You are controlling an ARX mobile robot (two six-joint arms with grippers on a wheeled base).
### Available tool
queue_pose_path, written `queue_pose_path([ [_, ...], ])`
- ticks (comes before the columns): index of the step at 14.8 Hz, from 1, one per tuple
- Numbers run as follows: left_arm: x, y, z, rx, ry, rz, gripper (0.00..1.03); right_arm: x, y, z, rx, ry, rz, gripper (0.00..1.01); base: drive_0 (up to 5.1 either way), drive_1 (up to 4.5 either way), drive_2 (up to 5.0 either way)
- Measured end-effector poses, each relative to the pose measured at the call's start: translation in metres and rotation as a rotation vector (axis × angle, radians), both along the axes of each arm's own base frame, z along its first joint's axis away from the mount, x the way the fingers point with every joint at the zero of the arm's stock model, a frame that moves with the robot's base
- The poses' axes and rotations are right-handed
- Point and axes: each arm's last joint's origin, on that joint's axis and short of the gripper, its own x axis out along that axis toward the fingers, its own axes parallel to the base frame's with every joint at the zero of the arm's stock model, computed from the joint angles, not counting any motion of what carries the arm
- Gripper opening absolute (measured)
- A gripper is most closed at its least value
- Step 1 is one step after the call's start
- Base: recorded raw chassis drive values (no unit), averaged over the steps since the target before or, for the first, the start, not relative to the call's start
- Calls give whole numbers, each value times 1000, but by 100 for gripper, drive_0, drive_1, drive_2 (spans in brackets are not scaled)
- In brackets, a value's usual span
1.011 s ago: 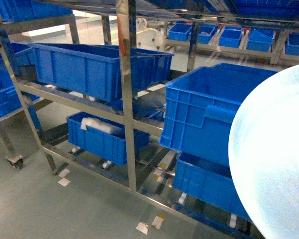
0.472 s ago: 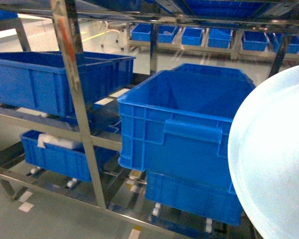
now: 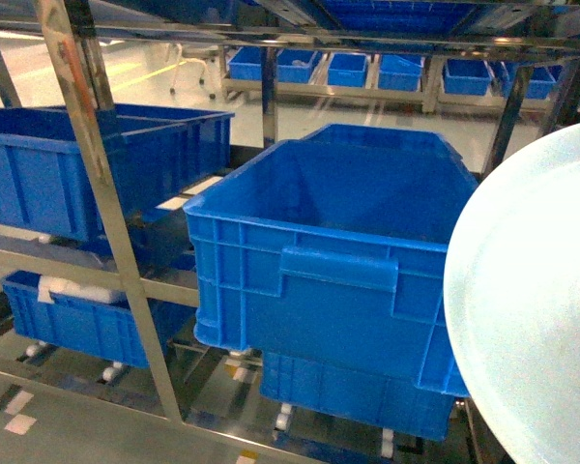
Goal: Place blue tray on left shelf second layer neatly
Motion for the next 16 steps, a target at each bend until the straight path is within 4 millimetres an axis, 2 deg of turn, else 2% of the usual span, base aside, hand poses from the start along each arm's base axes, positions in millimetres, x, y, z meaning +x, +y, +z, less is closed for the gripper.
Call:
queue_pose_path([
  [8,0,0,0,0,3,6,98,0,0,0,0,-1,3,2,-4,-4,-4],
  [16,0,0,0,0,2,-3,98,0,0,0,-1,2,-2,2,-153,-153,-153],
])
